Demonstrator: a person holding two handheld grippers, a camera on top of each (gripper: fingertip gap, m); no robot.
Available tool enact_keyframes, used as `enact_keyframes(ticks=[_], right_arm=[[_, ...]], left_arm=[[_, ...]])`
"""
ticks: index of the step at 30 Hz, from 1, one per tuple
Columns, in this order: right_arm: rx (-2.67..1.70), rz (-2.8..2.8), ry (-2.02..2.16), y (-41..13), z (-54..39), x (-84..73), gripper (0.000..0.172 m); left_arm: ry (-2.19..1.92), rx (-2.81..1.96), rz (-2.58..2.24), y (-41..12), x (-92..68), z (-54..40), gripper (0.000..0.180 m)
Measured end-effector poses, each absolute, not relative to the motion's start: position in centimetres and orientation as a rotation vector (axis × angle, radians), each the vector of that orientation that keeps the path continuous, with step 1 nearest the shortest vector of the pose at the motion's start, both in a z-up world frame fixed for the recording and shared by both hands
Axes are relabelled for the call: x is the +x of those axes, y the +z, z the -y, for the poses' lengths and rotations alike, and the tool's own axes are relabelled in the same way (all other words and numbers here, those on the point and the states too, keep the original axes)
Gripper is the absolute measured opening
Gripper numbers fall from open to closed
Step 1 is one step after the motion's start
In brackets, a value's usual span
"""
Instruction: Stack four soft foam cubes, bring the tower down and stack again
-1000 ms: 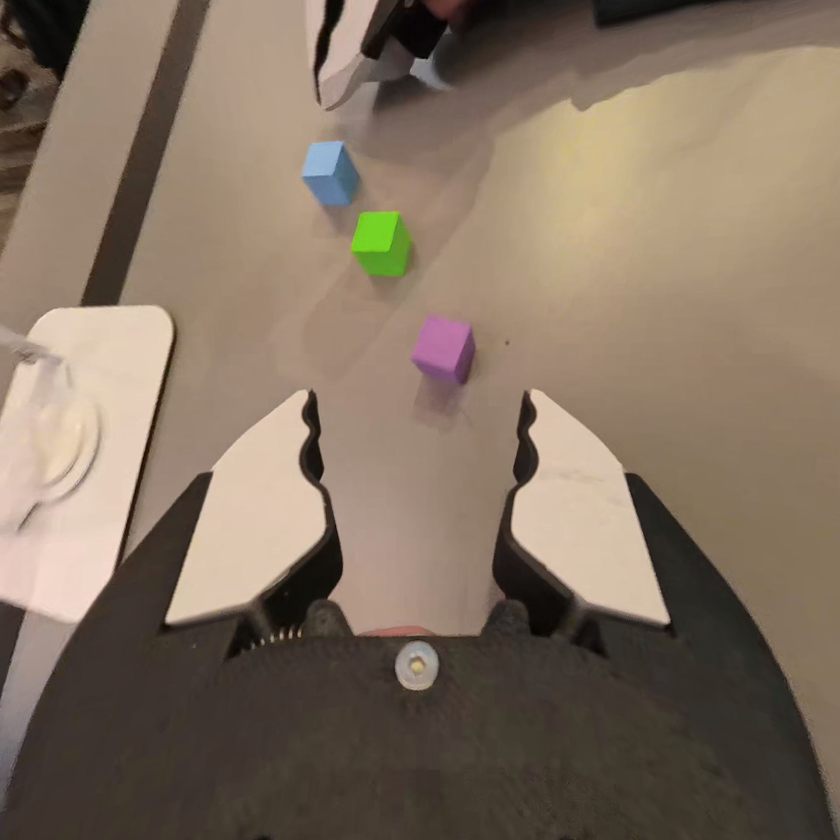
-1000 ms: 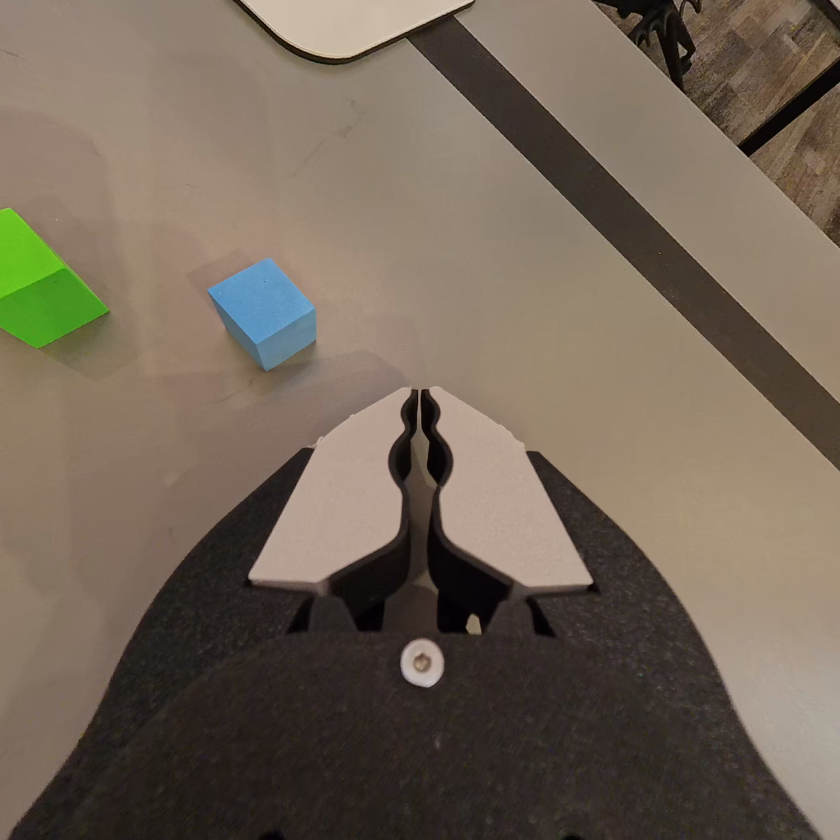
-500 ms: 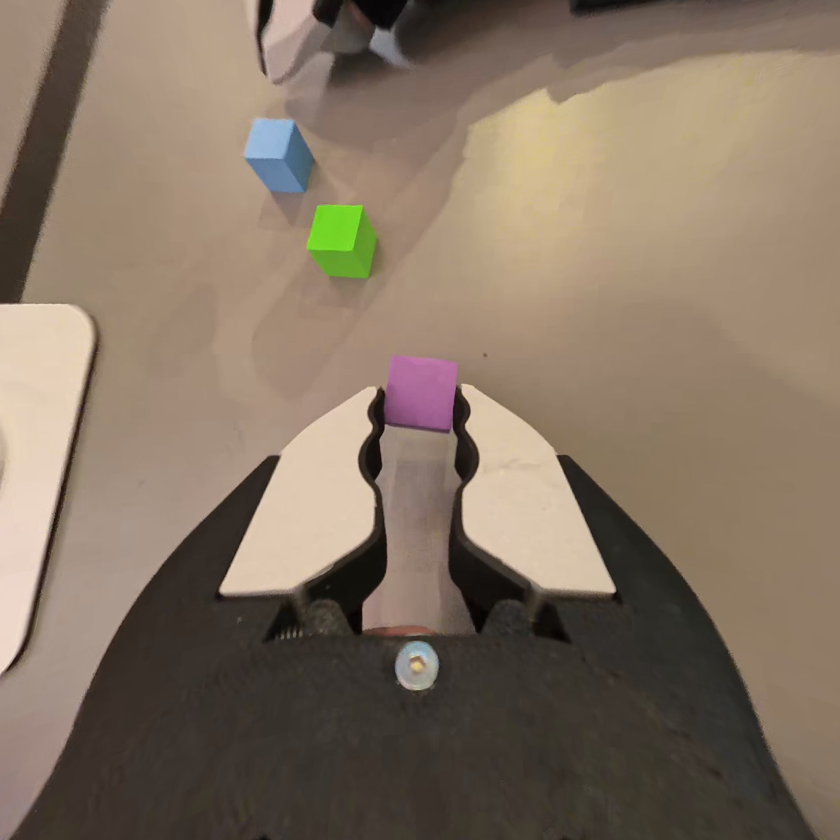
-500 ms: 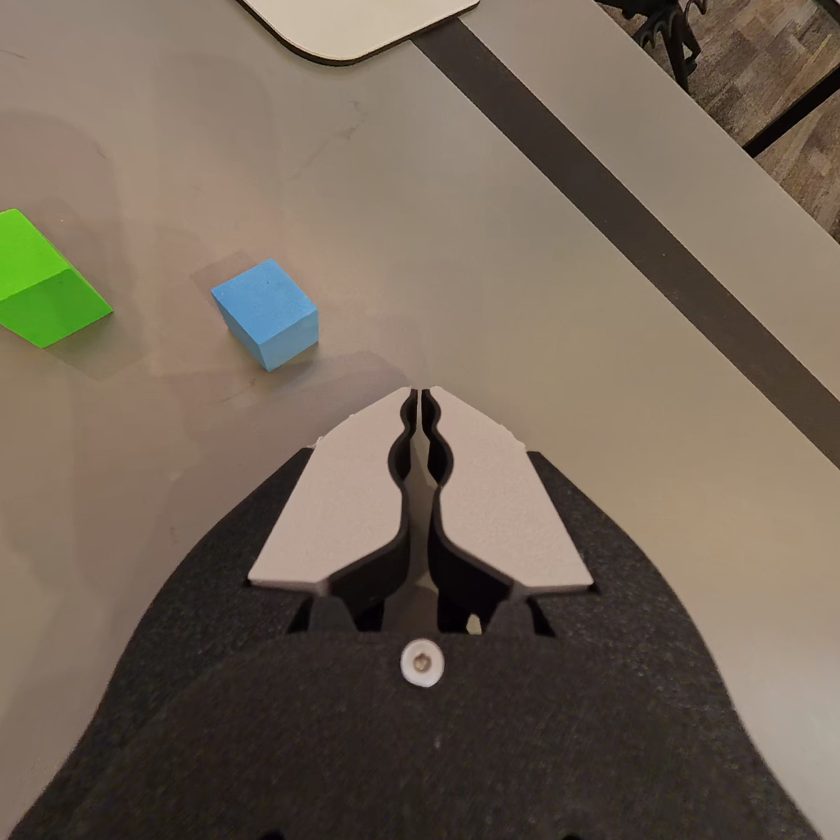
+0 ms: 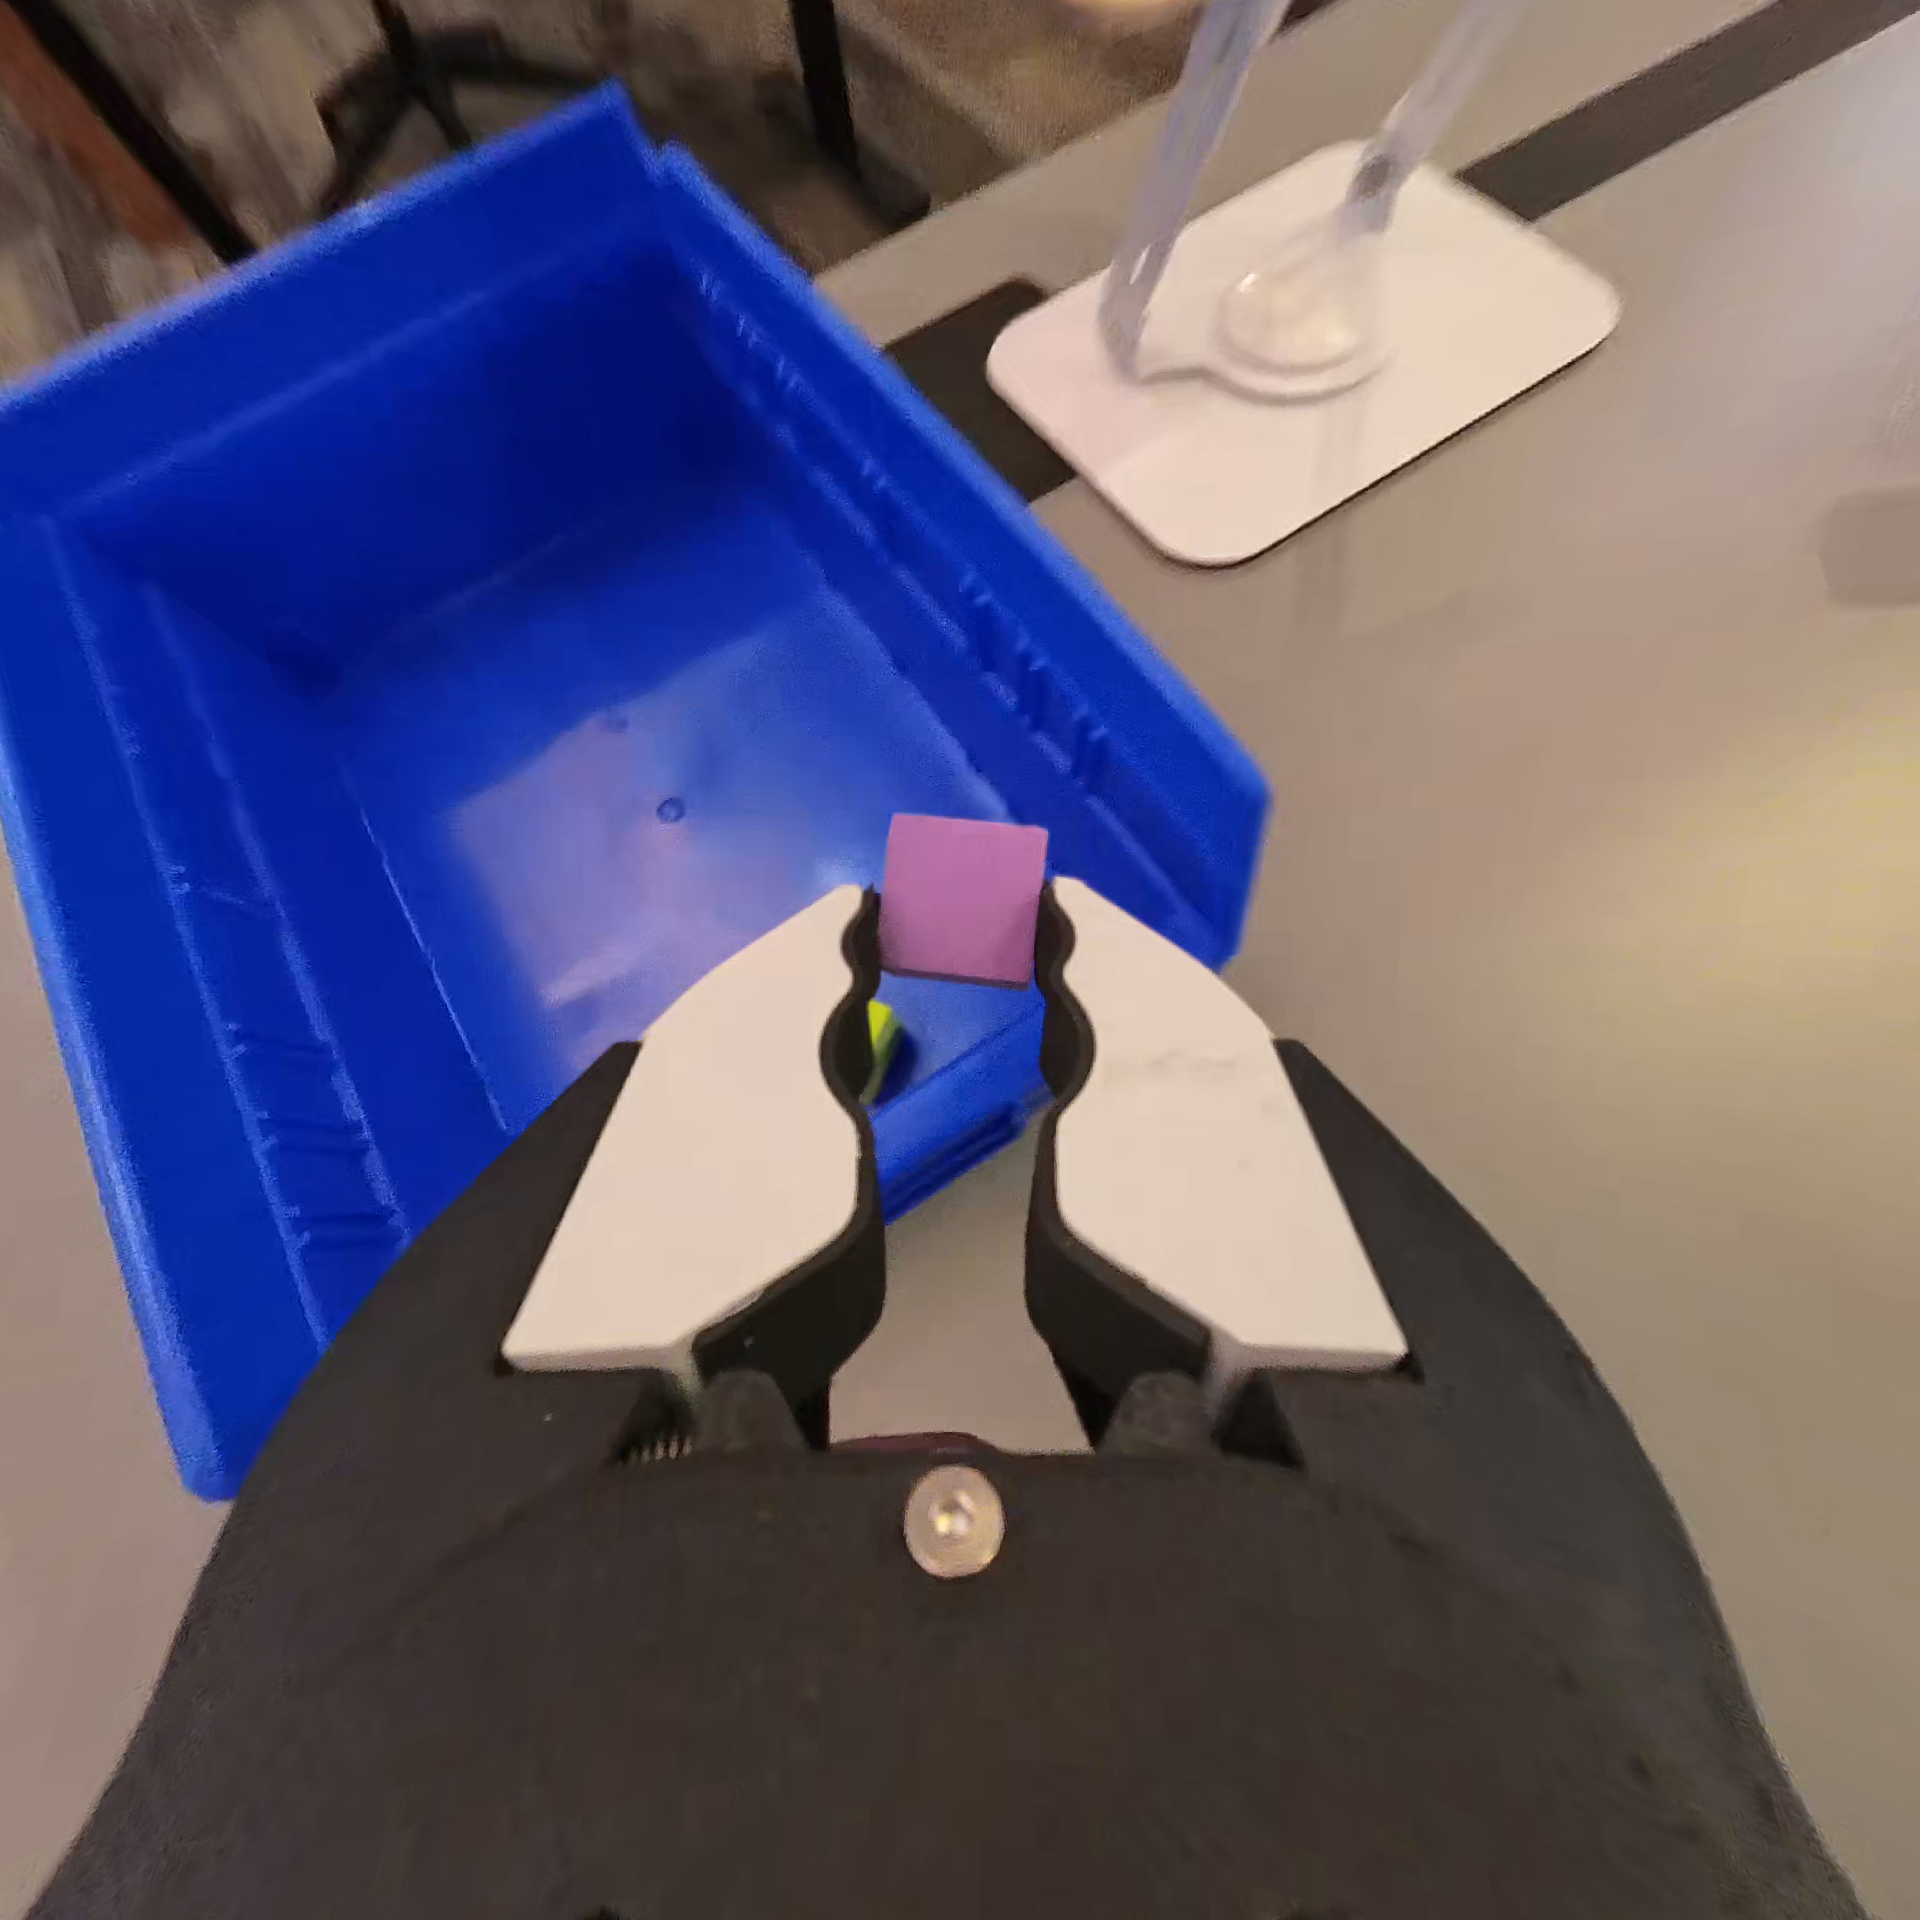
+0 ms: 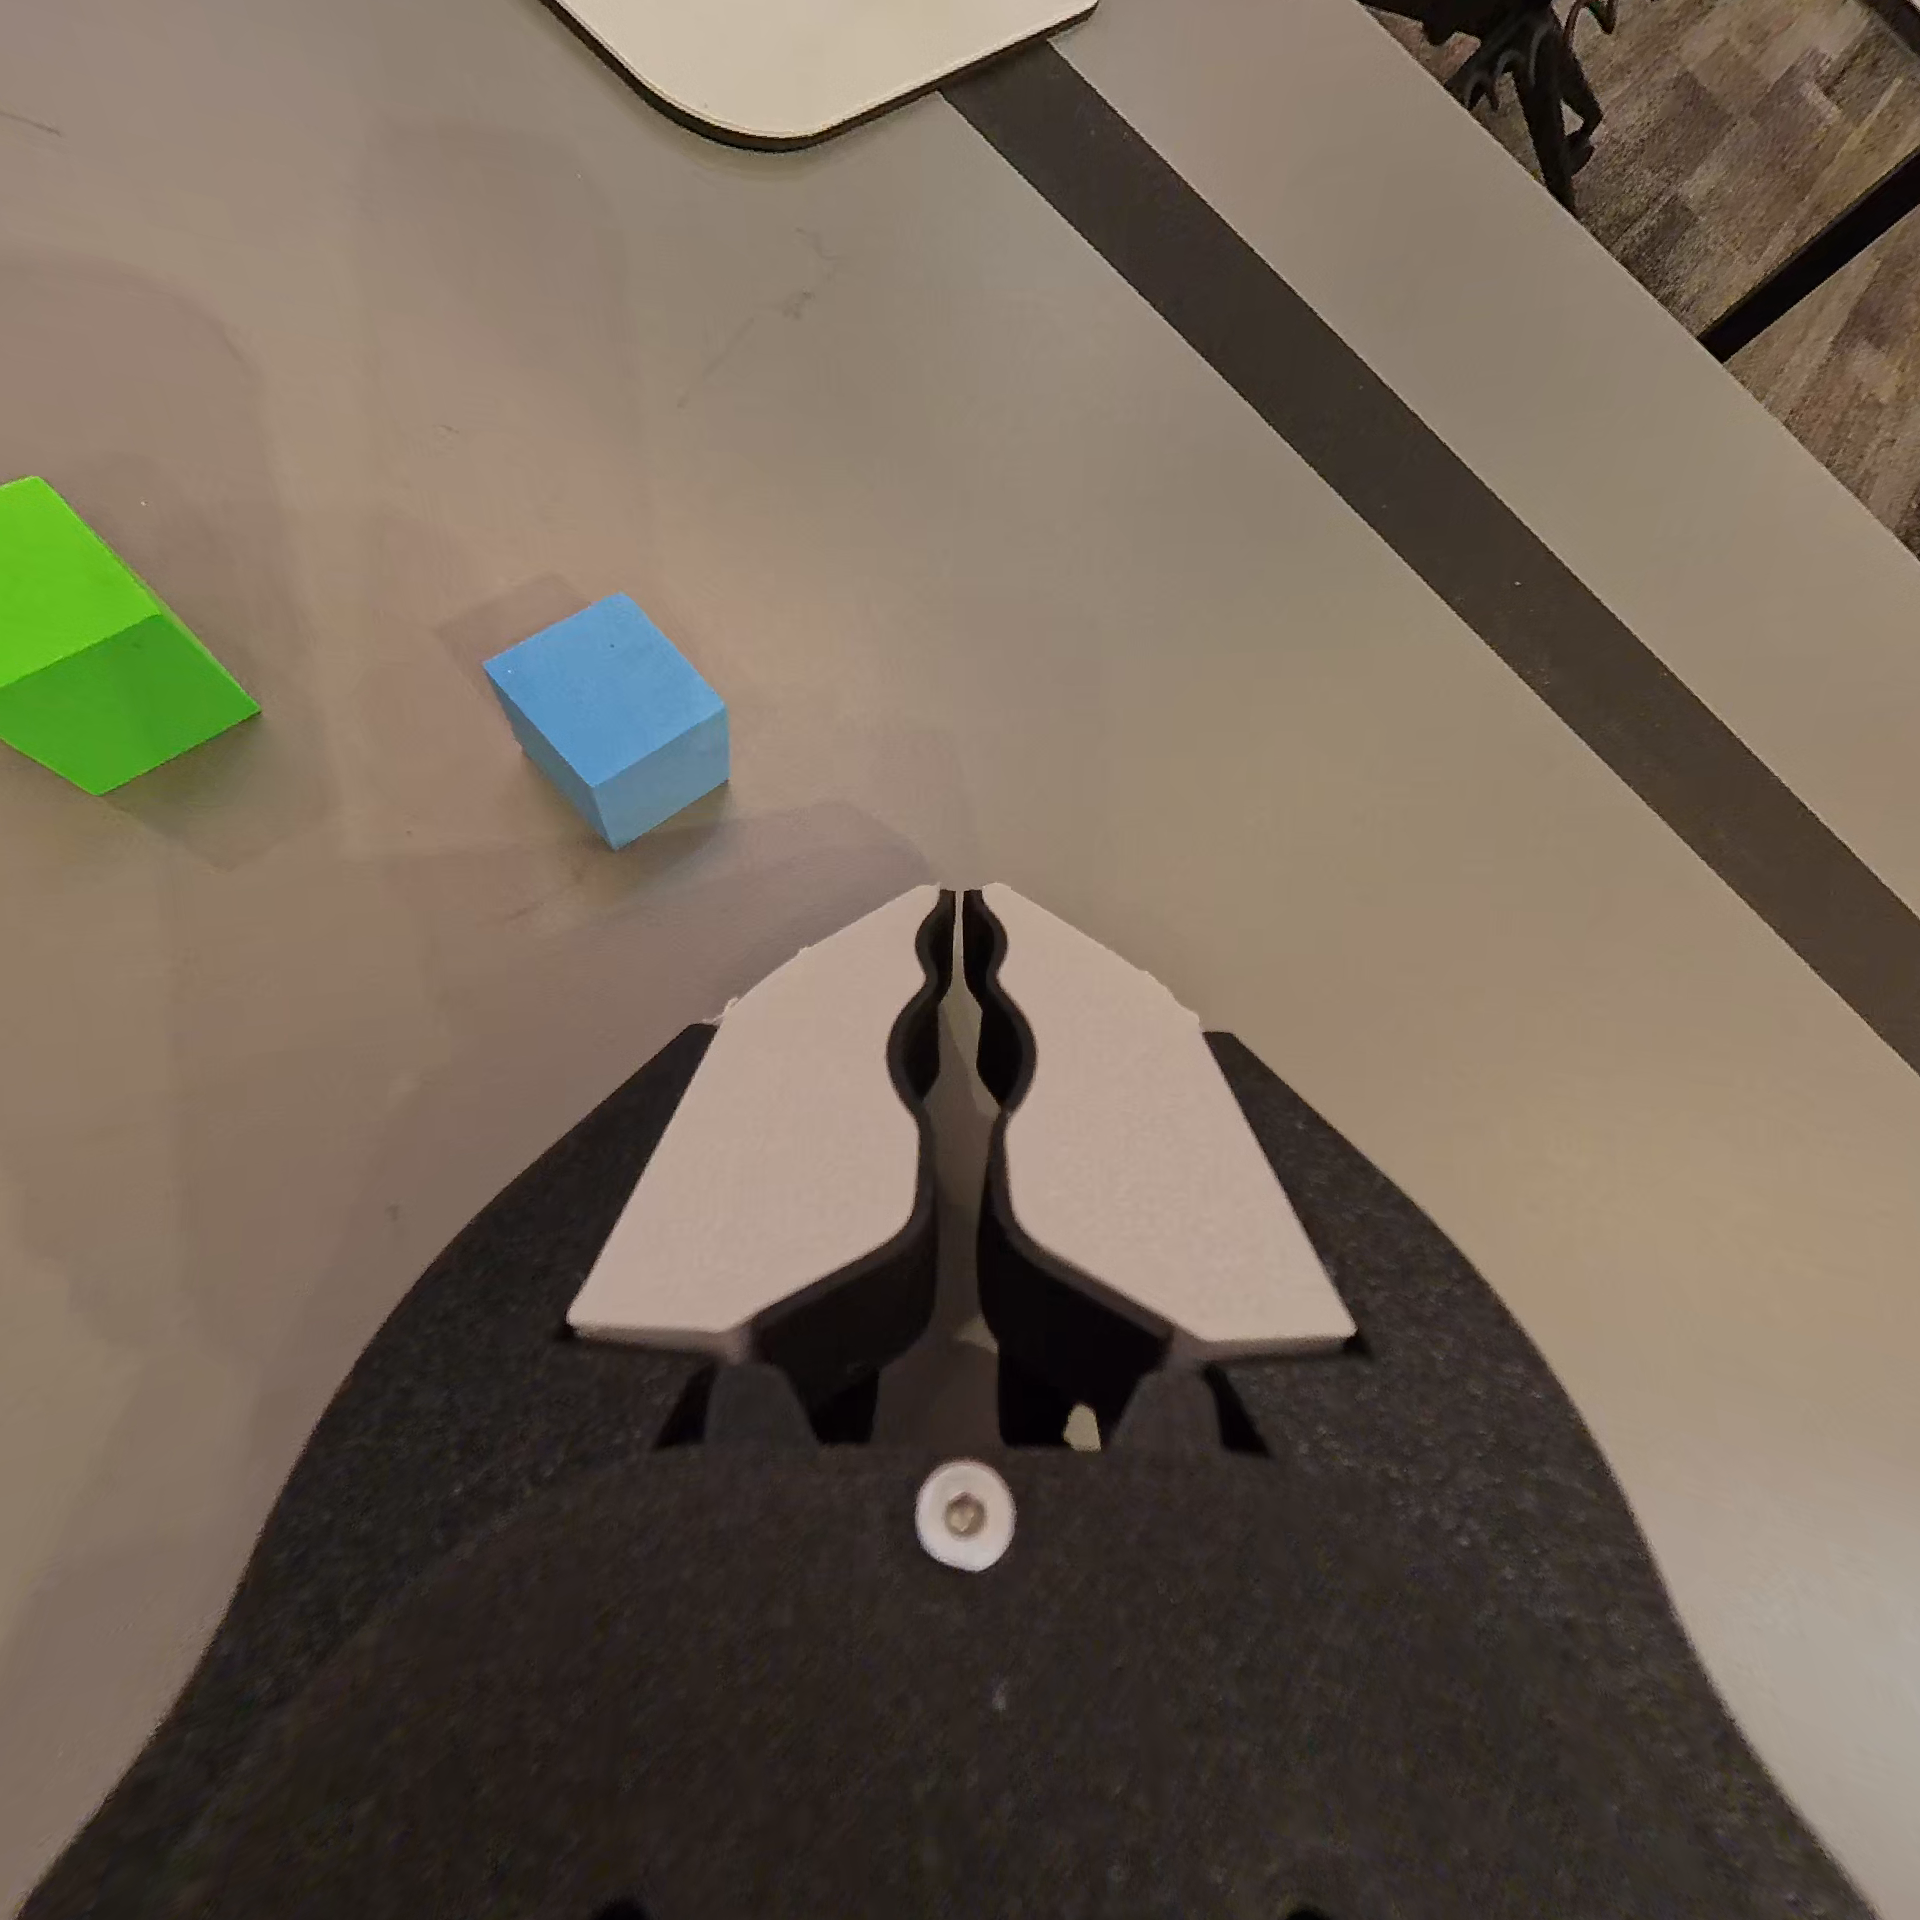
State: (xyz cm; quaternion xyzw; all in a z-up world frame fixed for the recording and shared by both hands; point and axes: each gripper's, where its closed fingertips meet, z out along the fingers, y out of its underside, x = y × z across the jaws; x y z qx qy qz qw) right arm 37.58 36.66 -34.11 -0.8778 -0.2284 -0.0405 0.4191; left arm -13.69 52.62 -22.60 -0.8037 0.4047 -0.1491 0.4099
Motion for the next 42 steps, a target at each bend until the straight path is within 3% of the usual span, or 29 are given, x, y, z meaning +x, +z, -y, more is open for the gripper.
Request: enact_keyframes(ticks=[5, 7, 8, 13, 19, 27, 36, 38, 40, 42], right_arm=[[-2.201, 0.573, -0.101, -34.1, -36.7, 37.6, 0.001], [-2.200, 0.574, -0.102, -34.1, -36.7, 37.6, 0.001], [-2.200, 0.574, -0.103, -34.1, -36.7, 37.6, 0.001], [-2.200, 0.574, -0.104, -34.1, -36.6, 37.6, 0.001], [-2.201, 0.574, -0.102, -34.1, -36.7, 37.6, 0.001], [-2.200, 0.574, -0.103, -34.1, -36.6, 37.6, 0.001], [-2.203, 0.574, -0.089, -34.1, -36.6, 37.5, 0.002], [-2.204, 0.573, -0.088, -34.1, -36.7, 37.5, 0.002], [-2.204, 0.573, -0.088, -34.1, -36.6, 37.5, 0.002], [-2.203, 0.574, -0.089, -34.1, -36.6, 37.5, 0.002]], left_arm=[[-0.249, -2.213, -0.925, -25.6, -14.6, -56.8, 0.030], [-0.261, -2.226, -0.866, -25.4, -14.5, -57.6, 0.054], [-0.252, -2.203, -0.852, -24.9, -14.4, -57.6, 0.056], [-0.292, -2.041, -0.882, -21.3, -12.1, -54.4, 0.053], [-0.450, -1.733, -1.272, -17.4, -0.4, -43.3, 0.042], [-0.503, -1.546, -1.797, -25.9, 16.3, -34.6, 0.064], [-0.541, -1.618, -2.013, -33.5, 24.2, -33.7, 0.064], [-0.515, -1.638, -2.032, -34.3, 24.7, -34.0, 0.055], [-0.540, -1.634, -2.034, -34.7, 25.1, -33.8, 0.031], [-0.603, -1.643, -2.002, -34.4, 25.3, -33.4, 0.030]])
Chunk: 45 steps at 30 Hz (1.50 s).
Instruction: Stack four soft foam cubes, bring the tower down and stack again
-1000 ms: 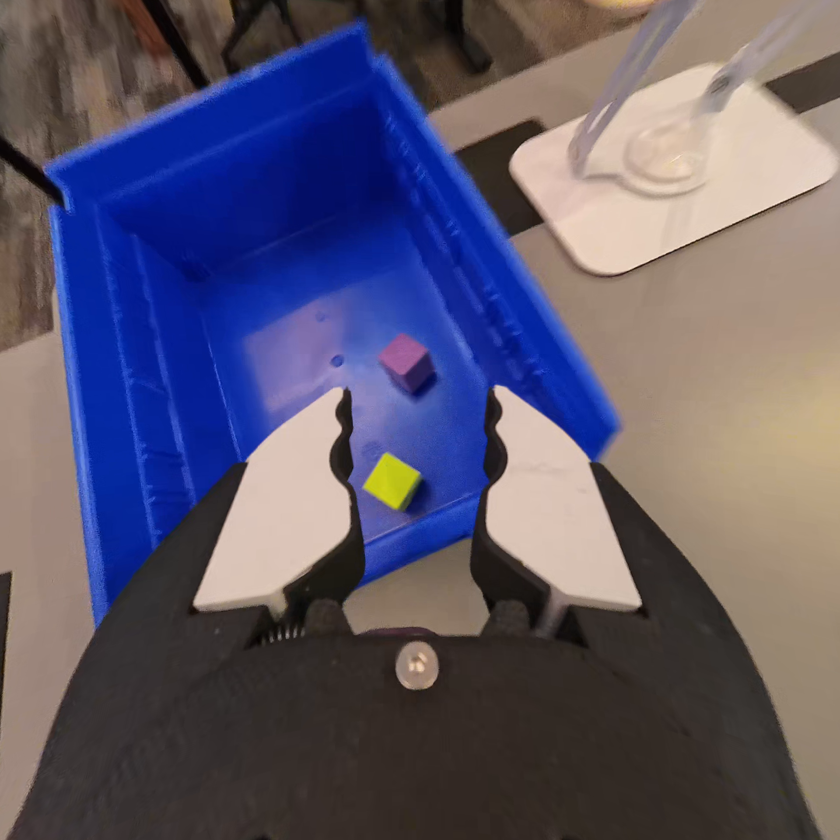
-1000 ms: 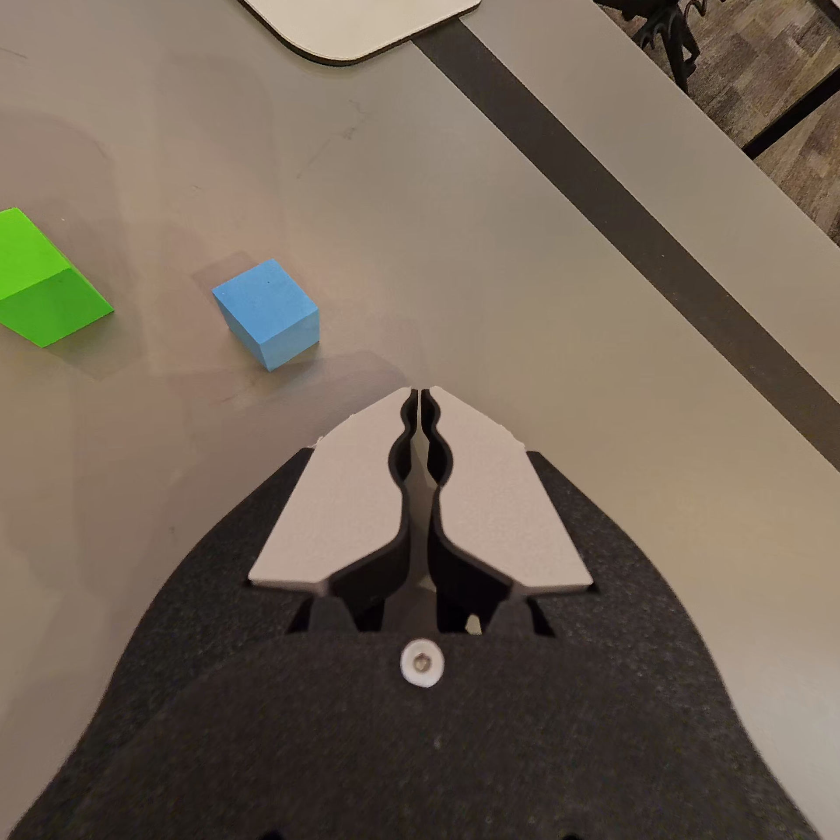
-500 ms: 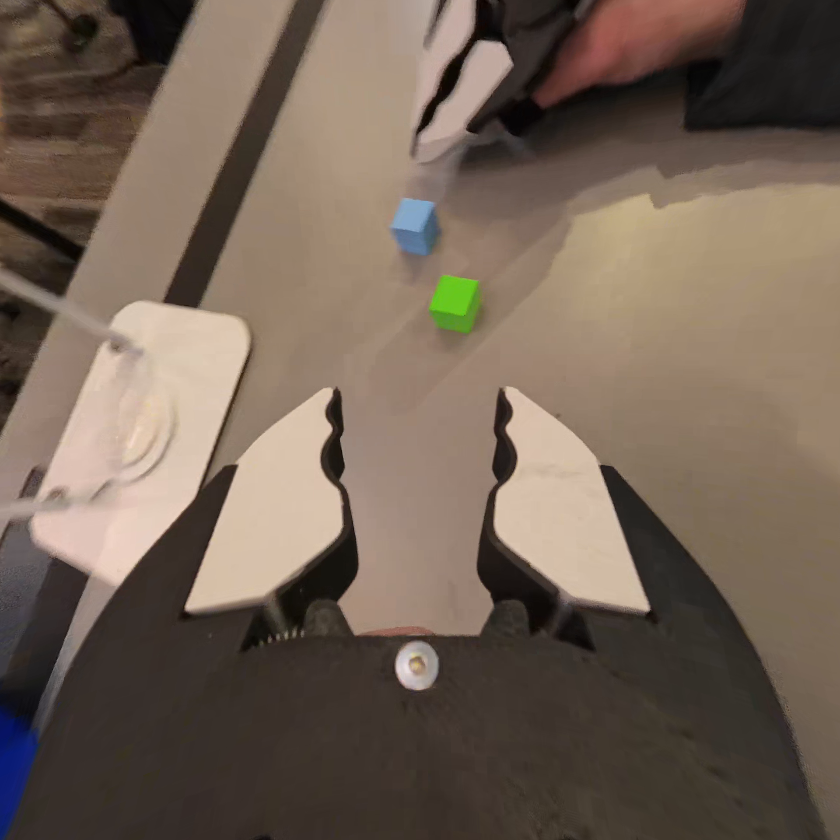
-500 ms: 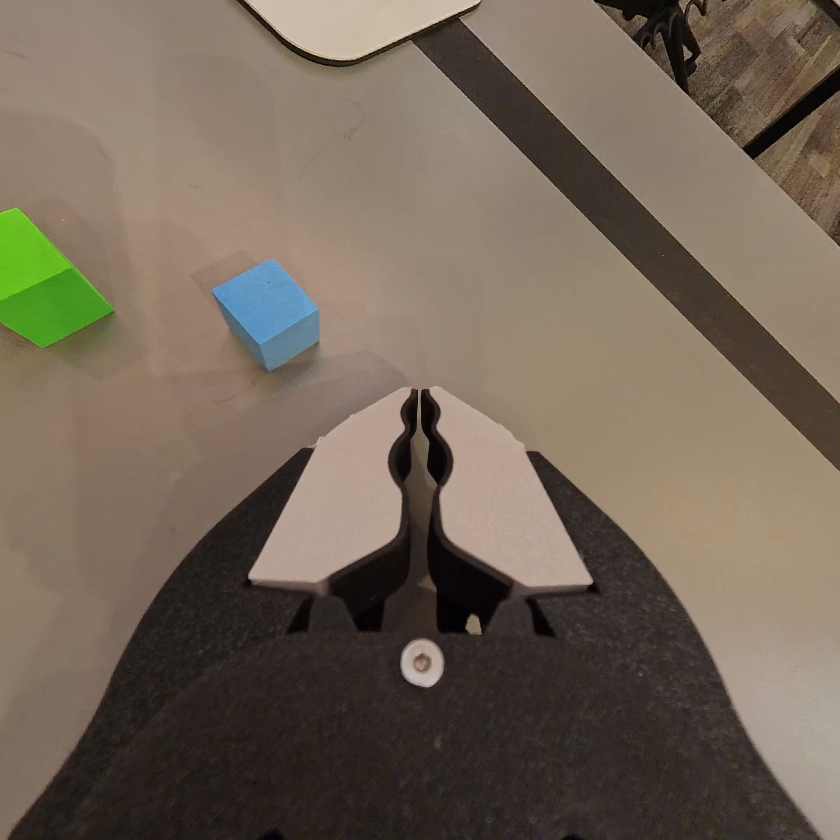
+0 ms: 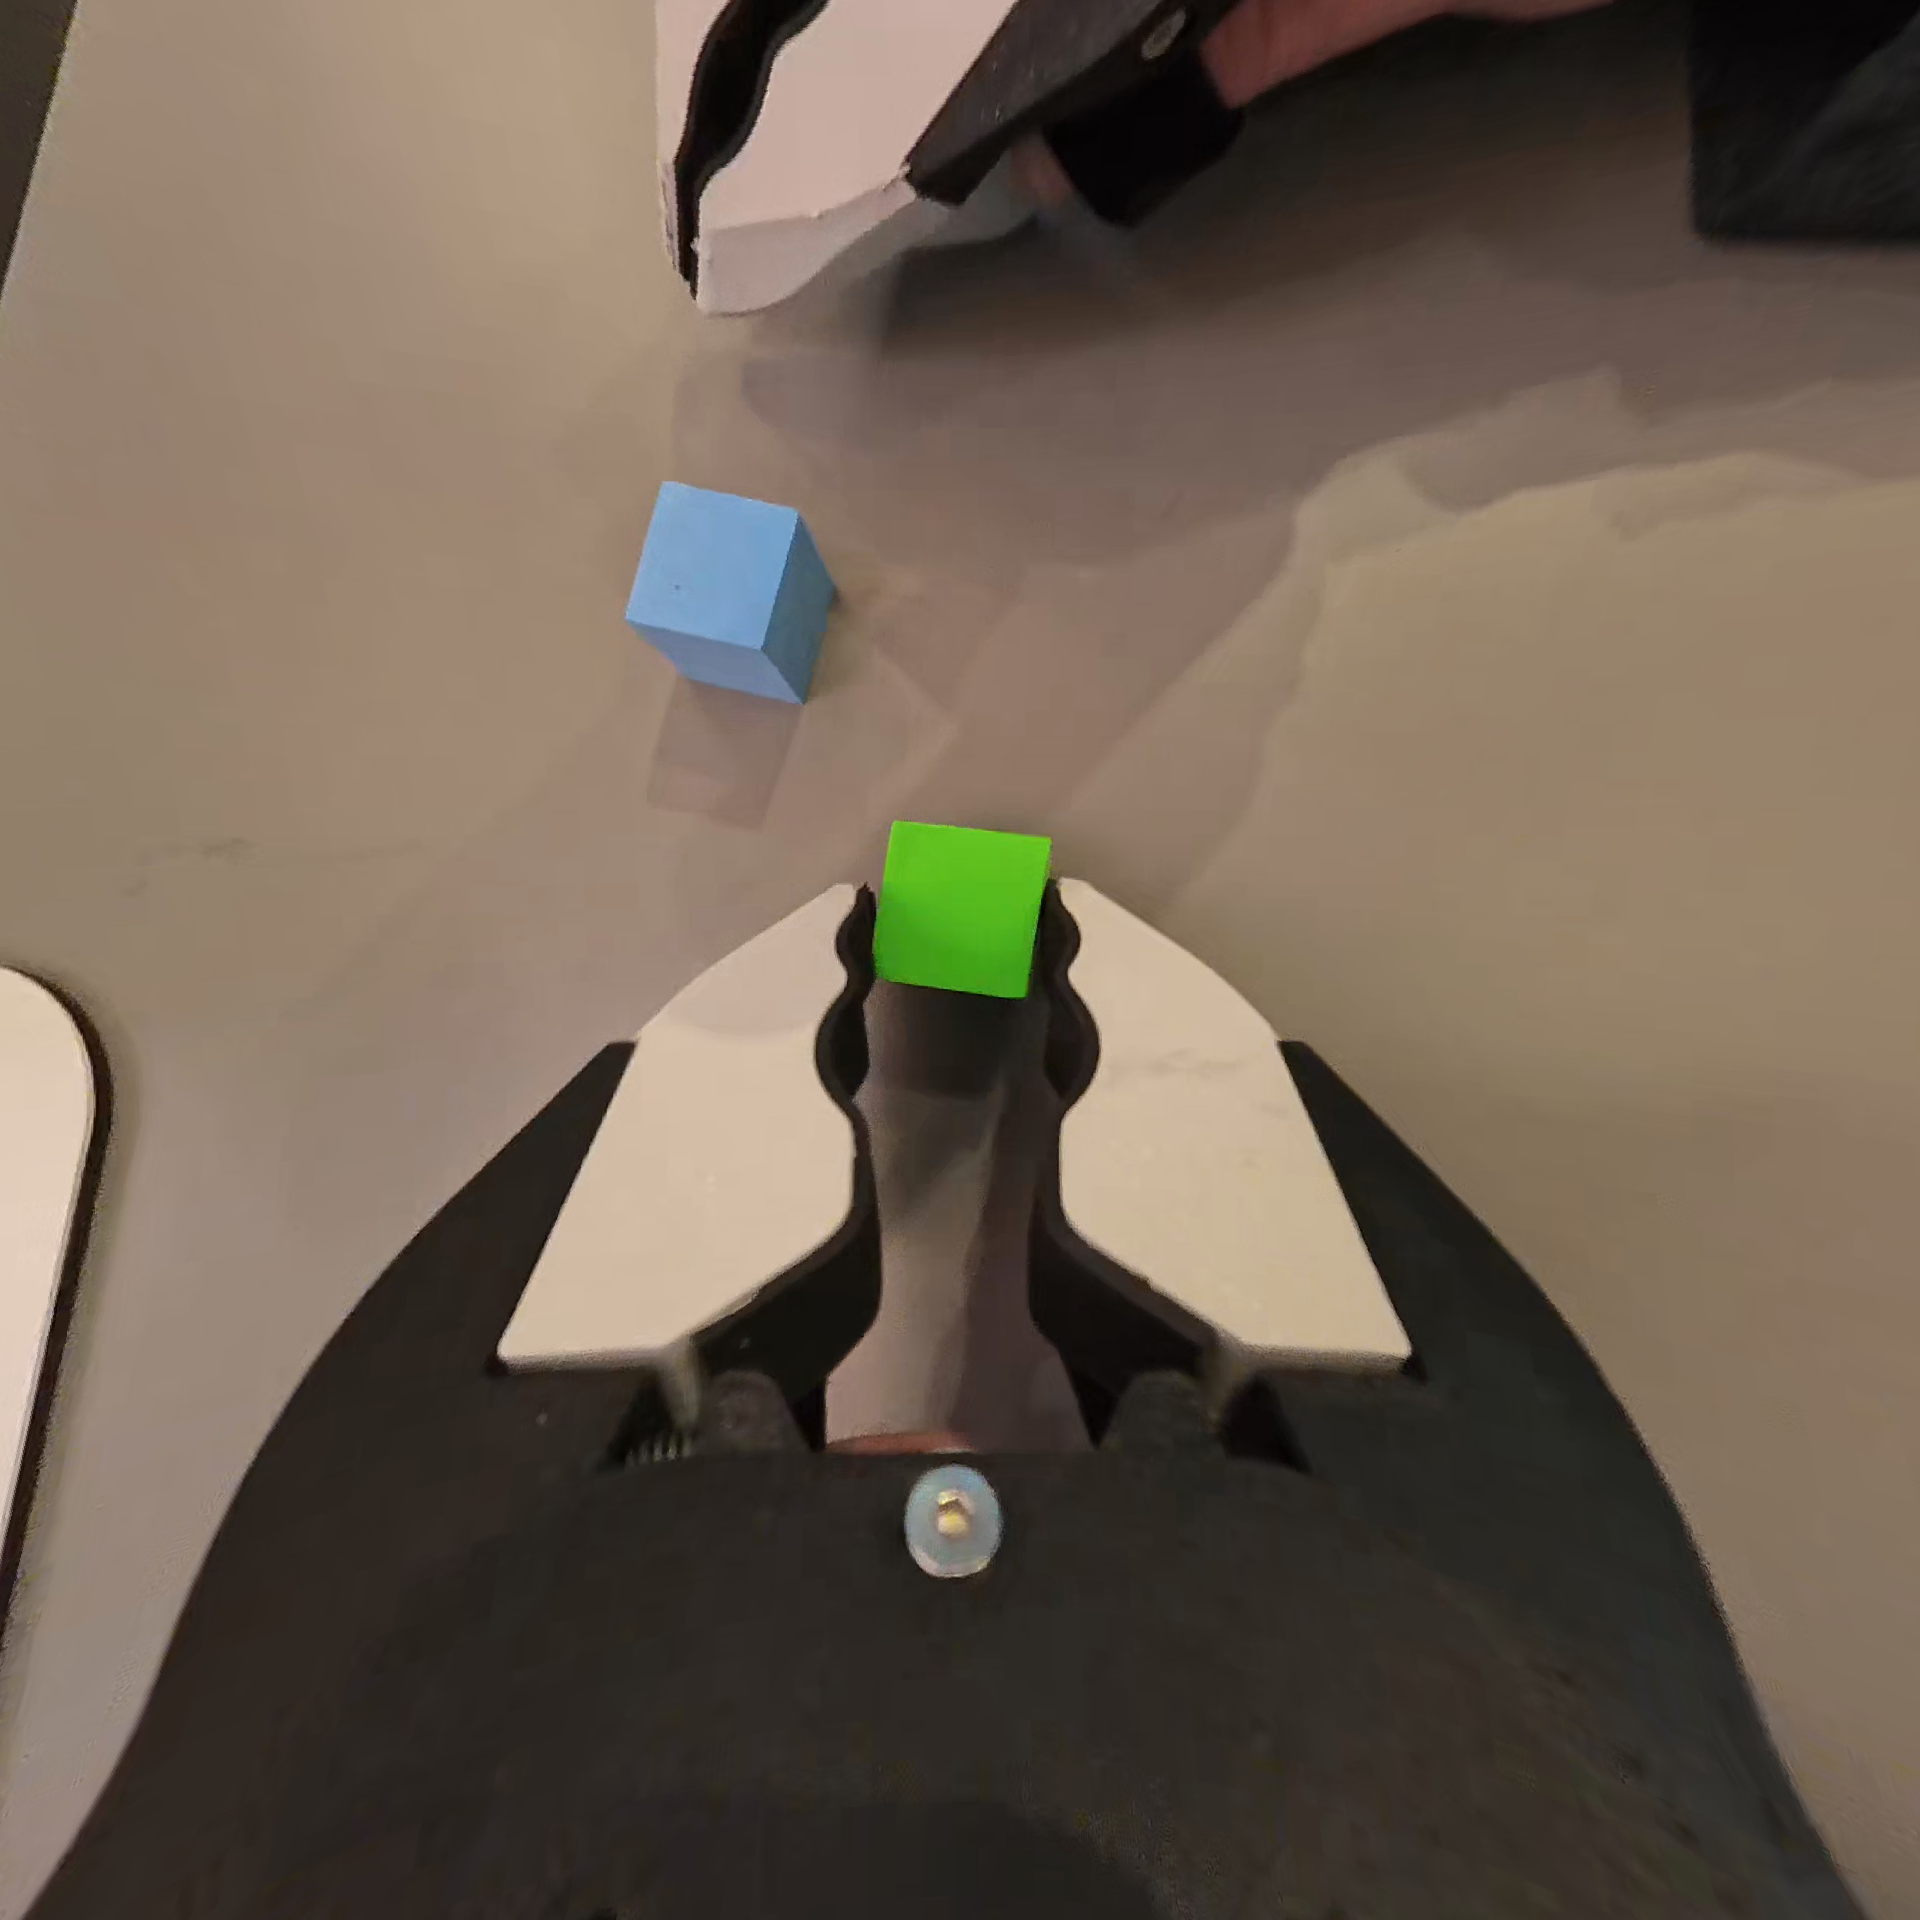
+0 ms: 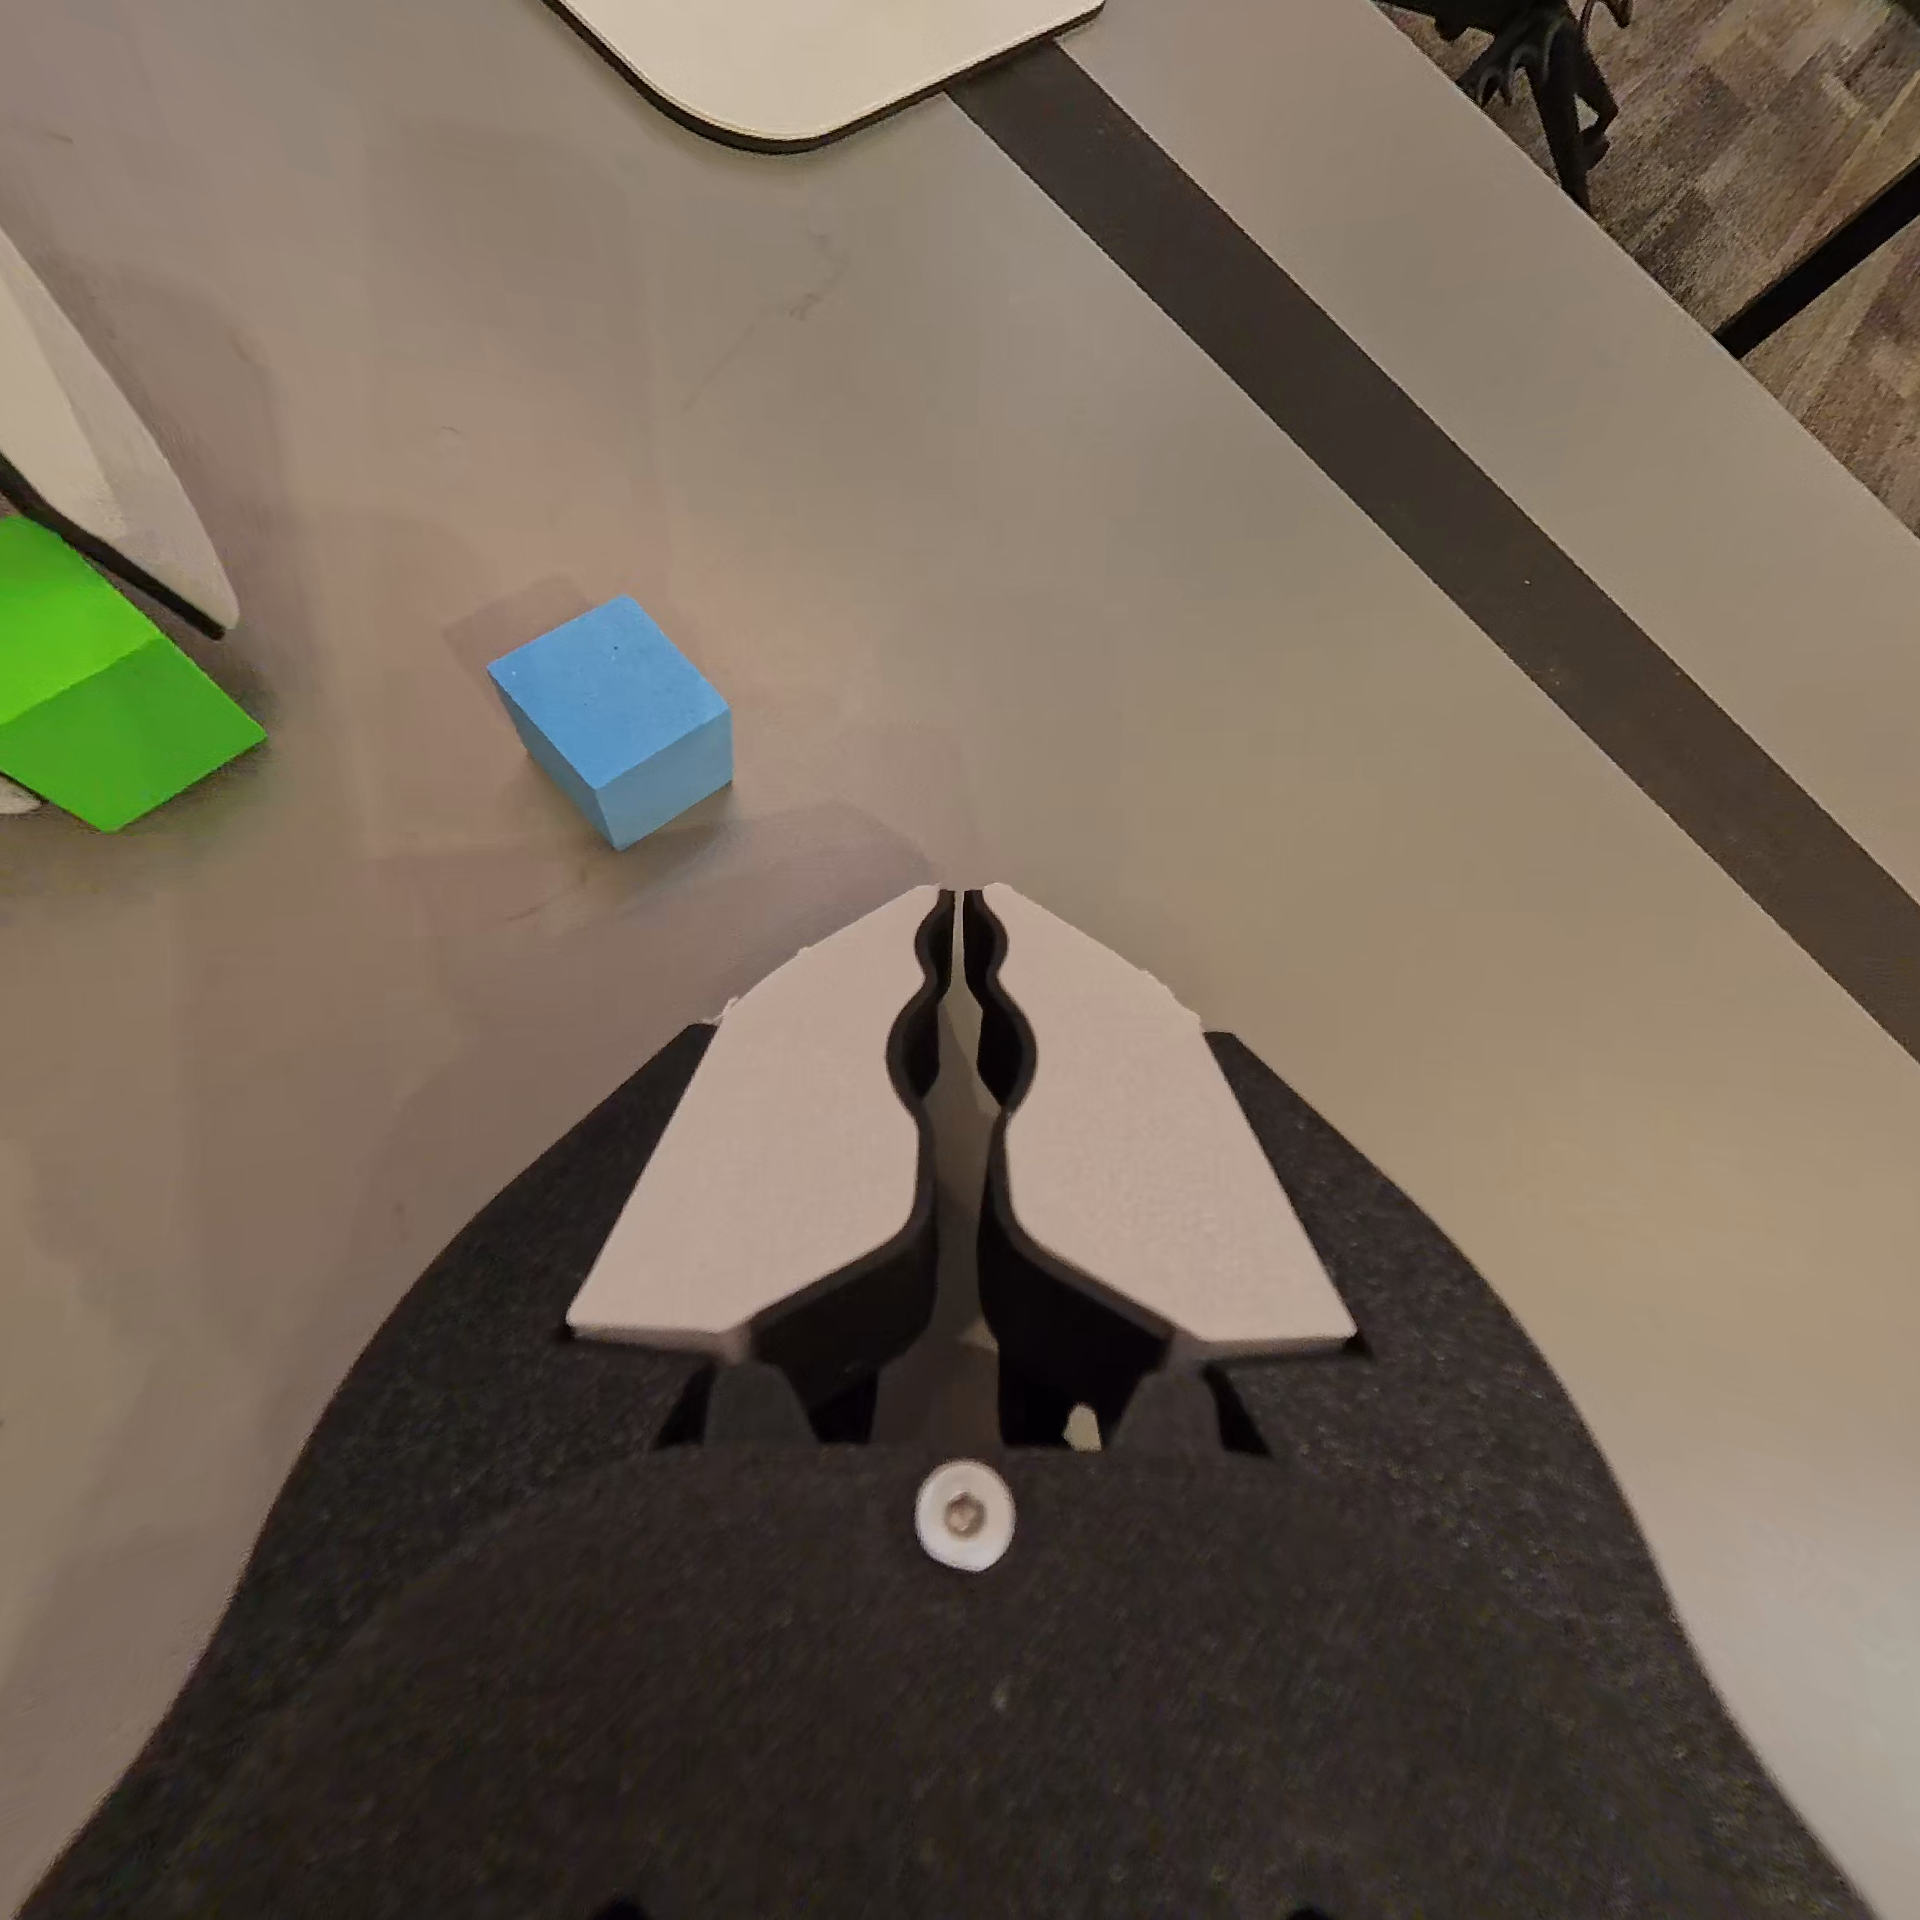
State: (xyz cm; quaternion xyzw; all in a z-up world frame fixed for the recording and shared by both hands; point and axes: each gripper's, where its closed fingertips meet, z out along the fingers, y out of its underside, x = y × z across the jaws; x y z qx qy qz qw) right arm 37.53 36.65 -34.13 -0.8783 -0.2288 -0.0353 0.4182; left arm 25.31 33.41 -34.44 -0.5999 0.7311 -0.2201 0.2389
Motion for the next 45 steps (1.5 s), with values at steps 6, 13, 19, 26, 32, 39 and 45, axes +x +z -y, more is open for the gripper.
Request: enact_keyframes(ticks=[6, 13, 19, 26, 32, 39, 45], right_arm=[[-2.202, 0.575, -0.091, -34.1, -36.7, 37.5, 0.002], [-2.200, 0.578, -0.096, -34.1, -36.6, 37.5, 0.001], [-2.202, 0.576, -0.092, -34.1, -36.6, 37.5, 0.001], [-2.202, 0.577, -0.092, -34.1, -36.6, 37.5, 0.001], [-2.202, 0.578, -0.092, -34.1, -36.6, 37.5, 0.001], [-2.203, 0.576, -0.089, -34.1, -36.6, 37.5, 0.001], [-2.202, 0.577, -0.091, -34.1, -36.6, 37.5, 0.001]], left_arm=[[-0.582, -1.565, -1.886, -29.5, 20.5, -32.7, 0.030], [-0.383, -1.661, -1.446, -20.1, 4.4, -40.8, 0.030], [-0.190, -1.855, -1.099, -17.3, -9.5, -50.2, 0.030], [-0.201, -2.114, -1.020, -23.6, -13.4, -55.4, 0.030], [-0.197, -2.180, -0.924, -25.5, -13.2, -57.1, 0.061], [-0.196, -1.895, -0.973, -19.1, -7.9, -52.4, 0.060], [-0.279, -1.655, -1.349, -19.1, 6.1, -43.7, 0.053]])
